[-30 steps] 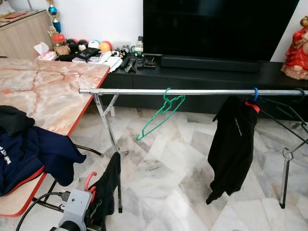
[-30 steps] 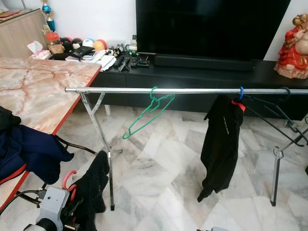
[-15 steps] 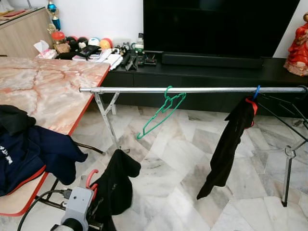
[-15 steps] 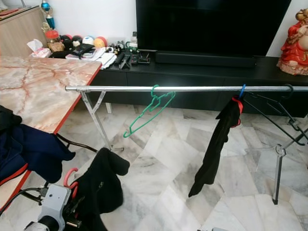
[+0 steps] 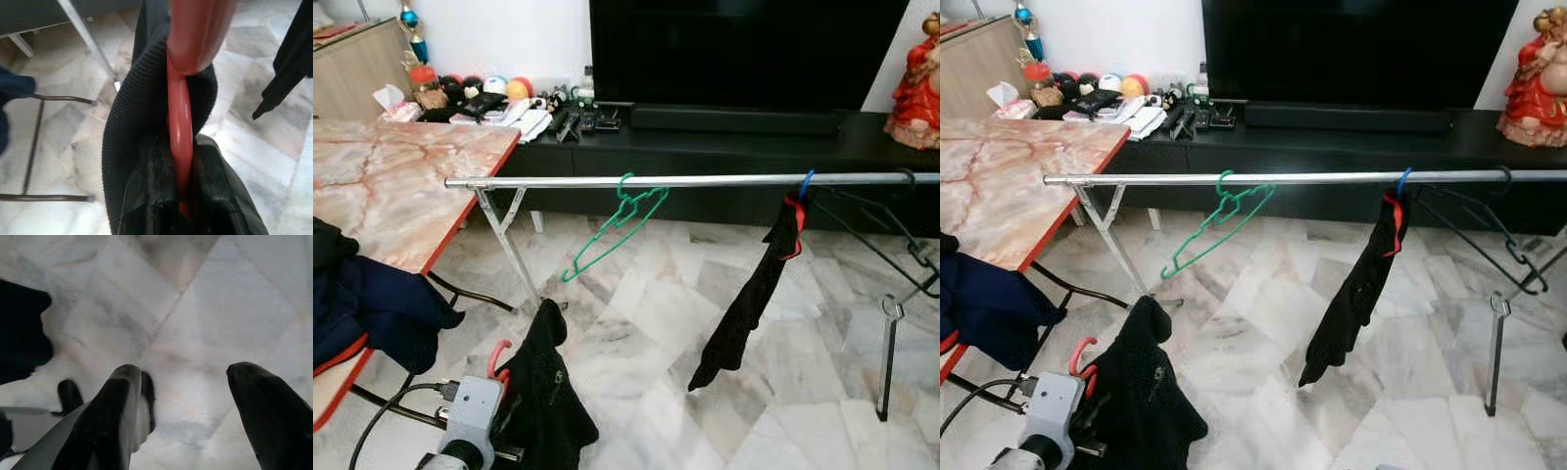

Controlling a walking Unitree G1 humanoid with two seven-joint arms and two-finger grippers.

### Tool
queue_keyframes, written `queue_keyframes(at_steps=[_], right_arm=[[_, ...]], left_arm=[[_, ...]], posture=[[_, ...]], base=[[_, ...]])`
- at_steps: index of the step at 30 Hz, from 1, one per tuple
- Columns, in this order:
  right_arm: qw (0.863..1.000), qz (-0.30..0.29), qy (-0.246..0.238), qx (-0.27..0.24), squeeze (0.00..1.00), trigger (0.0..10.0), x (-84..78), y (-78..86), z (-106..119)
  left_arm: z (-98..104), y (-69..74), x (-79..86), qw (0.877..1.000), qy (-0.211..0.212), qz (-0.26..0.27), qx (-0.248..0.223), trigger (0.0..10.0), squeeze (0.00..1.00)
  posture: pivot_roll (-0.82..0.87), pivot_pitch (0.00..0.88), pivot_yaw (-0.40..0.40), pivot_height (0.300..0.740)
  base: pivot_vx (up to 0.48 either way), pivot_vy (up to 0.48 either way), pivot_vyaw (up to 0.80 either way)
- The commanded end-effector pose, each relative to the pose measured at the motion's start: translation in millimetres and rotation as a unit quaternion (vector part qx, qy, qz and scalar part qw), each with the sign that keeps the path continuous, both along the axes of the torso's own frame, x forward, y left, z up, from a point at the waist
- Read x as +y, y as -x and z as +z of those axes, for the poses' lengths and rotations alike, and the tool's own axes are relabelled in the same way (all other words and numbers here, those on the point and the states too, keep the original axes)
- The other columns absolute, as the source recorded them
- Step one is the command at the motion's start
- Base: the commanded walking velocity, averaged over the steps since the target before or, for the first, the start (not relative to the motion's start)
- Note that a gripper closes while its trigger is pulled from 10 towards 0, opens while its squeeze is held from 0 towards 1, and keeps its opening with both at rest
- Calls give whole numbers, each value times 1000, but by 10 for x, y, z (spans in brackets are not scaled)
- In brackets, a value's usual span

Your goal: Hang hanger

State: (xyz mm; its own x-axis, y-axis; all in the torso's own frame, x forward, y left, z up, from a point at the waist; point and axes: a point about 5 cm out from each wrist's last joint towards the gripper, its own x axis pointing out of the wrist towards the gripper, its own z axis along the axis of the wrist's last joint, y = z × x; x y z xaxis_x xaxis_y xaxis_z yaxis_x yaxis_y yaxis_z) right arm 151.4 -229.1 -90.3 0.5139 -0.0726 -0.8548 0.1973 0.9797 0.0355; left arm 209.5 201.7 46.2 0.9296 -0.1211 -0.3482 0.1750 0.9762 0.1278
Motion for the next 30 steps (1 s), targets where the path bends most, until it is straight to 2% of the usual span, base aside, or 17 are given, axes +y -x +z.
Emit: queue_keyframes(at_steps=[1,9,24,30], right_arm=[[1000,-2,-9,1,0,10000,53,11,-16],[1000,-2,-9,1,0,10000,53,10,-16],[1000,-2,-10,1,0,10000,54,10,-16],[1000,-2,-10,1,0,10000,57,11,-17]], left_arm=[[89,-28,59,1000,-5,11,-23,10000,0],[76,-24,58,1000,3,16,-17,10000,0],[97,-39,34,1000,6,9,-23,10000,0],[112,-48,38,1000,0,8,-29,10000,0]], posture=[[33,52,10,740],[34,51,10,740],[35,51,10,740],[35,48,10,740]], base=[[0,0,0],[0,0,0],[0,479,0],[0,0,0]])
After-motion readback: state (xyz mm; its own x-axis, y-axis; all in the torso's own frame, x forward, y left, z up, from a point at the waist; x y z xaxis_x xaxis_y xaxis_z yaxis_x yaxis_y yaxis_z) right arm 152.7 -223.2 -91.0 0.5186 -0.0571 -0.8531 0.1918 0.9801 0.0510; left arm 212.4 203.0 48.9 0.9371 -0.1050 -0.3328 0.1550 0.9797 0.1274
